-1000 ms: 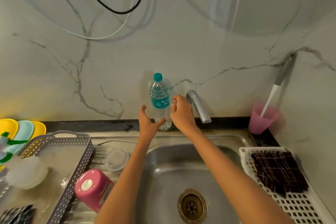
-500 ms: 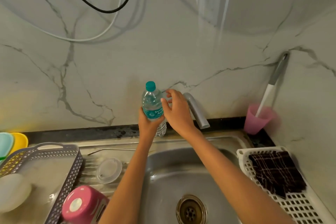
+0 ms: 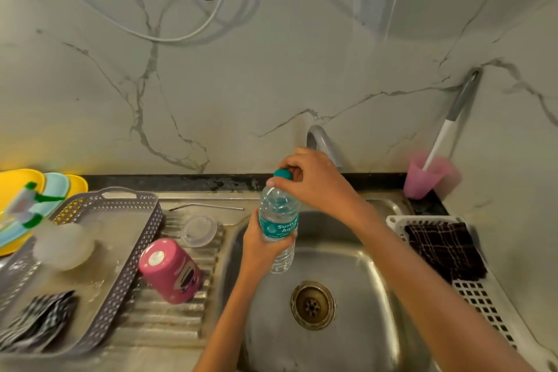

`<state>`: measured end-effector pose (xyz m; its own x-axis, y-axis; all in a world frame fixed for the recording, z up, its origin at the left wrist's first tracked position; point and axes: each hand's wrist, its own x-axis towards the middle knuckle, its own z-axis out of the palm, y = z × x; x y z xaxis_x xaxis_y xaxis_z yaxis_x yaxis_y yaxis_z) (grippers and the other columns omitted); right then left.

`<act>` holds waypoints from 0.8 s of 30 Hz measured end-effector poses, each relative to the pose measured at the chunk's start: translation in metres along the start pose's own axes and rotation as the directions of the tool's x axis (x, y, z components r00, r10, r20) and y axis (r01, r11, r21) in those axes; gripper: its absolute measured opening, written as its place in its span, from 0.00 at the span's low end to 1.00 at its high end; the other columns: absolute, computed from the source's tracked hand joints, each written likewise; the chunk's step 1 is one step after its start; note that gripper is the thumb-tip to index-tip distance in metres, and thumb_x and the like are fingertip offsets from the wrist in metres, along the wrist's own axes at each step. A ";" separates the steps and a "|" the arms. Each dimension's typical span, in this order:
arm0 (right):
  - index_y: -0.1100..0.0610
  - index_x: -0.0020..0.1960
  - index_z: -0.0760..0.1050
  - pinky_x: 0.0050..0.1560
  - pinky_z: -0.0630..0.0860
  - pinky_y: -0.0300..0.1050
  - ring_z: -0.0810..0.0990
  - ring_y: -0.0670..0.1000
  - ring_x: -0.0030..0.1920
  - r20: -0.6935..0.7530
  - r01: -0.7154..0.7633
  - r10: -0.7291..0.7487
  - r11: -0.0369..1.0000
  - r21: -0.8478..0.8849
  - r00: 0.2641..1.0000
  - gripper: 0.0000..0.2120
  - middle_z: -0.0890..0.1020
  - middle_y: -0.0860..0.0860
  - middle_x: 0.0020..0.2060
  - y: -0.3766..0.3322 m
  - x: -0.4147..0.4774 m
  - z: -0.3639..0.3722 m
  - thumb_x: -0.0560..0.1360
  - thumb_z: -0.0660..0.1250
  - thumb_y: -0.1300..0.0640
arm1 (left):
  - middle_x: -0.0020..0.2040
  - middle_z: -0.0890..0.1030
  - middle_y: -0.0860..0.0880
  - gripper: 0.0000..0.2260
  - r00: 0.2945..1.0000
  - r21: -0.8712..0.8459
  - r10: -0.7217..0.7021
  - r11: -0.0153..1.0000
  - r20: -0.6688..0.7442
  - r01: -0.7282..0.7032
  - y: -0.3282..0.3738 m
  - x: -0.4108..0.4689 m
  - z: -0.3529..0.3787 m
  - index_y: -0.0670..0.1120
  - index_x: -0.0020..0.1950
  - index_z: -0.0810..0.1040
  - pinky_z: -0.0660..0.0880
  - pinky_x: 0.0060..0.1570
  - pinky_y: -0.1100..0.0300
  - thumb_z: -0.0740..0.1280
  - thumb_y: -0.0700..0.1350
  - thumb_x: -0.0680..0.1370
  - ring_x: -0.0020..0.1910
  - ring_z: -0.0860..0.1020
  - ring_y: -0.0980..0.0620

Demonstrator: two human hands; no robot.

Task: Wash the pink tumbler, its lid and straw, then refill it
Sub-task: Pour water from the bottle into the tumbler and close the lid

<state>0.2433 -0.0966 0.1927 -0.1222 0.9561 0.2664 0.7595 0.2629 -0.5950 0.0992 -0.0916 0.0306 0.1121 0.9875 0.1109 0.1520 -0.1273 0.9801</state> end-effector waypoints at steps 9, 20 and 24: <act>0.52 0.57 0.80 0.60 0.73 0.39 0.74 0.43 0.57 0.384 0.146 -0.163 0.987 0.074 0.909 0.13 0.76 0.44 0.56 -0.003 -0.025 -0.017 0.78 0.65 0.64 | 0.54 0.82 0.54 0.31 0.993 0.034 -0.041 0.999 0.107 0.037 -0.004 -0.044 -0.008 0.59 0.61 0.71 0.79 0.52 0.60 0.80 0.41 0.65 0.53 0.82 0.56; 0.48 0.65 0.73 0.55 0.73 0.40 0.72 0.42 0.51 0.407 0.136 -0.069 0.981 -0.138 0.911 0.19 0.72 0.42 0.52 -0.005 -0.029 0.004 0.76 0.68 0.45 | 0.56 0.82 0.52 0.33 0.988 0.020 -0.102 0.995 0.120 0.100 -0.015 -0.061 -0.024 0.57 0.64 0.71 0.79 0.54 0.58 0.81 0.44 0.64 0.56 0.82 0.52; 0.49 0.60 0.75 0.58 0.72 0.39 0.71 0.43 0.55 0.459 0.217 -0.156 0.973 -0.083 0.875 0.13 0.74 0.45 0.56 -0.013 -0.029 0.001 0.77 0.66 0.59 | 0.56 0.83 0.52 0.33 0.985 0.015 -0.124 0.992 0.124 0.123 -0.018 -0.064 -0.027 0.57 0.64 0.72 0.78 0.56 0.57 0.81 0.47 0.62 0.55 0.82 0.52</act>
<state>0.2366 -0.1274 0.1924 -0.5186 0.8547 -0.0222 0.7650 0.4523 -0.4585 0.0631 -0.1499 0.0105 0.2135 0.9764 -0.0325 0.1795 -0.0065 0.9837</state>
